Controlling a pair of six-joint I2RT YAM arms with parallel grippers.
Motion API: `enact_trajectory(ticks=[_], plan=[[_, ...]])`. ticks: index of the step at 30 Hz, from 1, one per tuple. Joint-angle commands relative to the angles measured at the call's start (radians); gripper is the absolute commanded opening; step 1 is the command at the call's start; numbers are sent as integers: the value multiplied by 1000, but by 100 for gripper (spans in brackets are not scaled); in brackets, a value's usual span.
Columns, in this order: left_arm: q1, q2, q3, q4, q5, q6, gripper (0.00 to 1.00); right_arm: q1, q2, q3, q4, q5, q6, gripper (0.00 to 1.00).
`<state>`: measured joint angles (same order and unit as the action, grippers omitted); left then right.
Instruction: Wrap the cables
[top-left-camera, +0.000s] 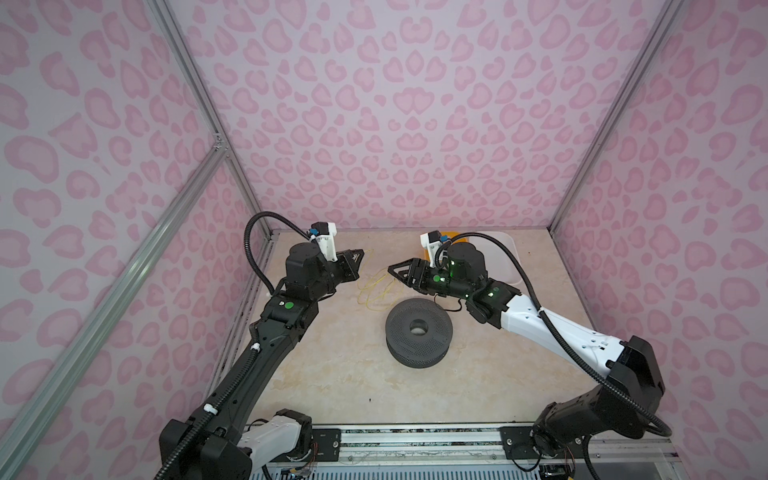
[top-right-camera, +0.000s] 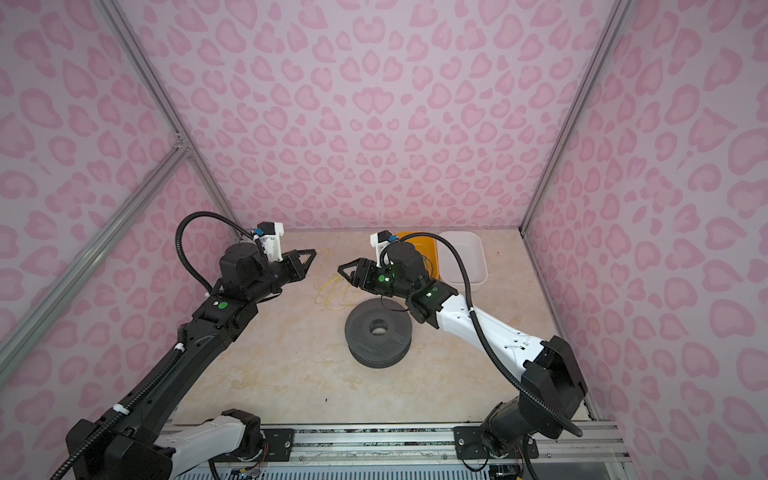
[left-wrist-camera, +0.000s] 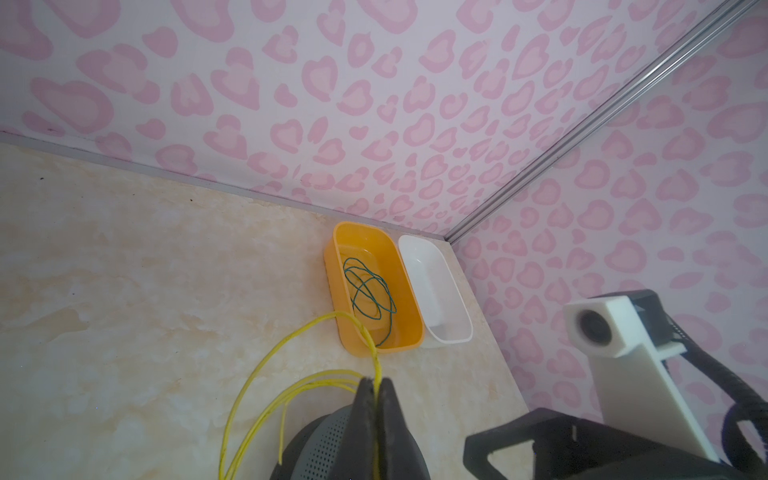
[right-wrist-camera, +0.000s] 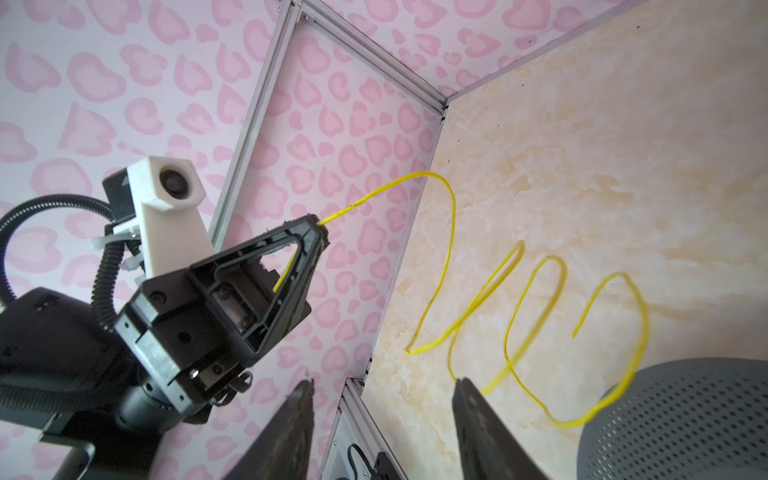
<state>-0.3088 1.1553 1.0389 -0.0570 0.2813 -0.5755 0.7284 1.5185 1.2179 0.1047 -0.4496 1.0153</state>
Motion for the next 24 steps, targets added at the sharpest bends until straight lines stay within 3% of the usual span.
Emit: enact_trajectory(ticks=[1, 13, 20, 24], plan=[[-1, -6, 18, 51, -2, 15, 4, 3, 35, -9, 123, -14, 133, 55], [-4, -11, 9, 67, -5, 9, 4, 11, 153, -32, 311, -105, 297, 45], [-4, -28, 8, 68, 13, 6, 4, 4, 191, -29, 336, -95, 310, 35], [-4, -45, 3, 64, 15, 8, 4, -9, 200, -37, 357, -75, 323, 18]])
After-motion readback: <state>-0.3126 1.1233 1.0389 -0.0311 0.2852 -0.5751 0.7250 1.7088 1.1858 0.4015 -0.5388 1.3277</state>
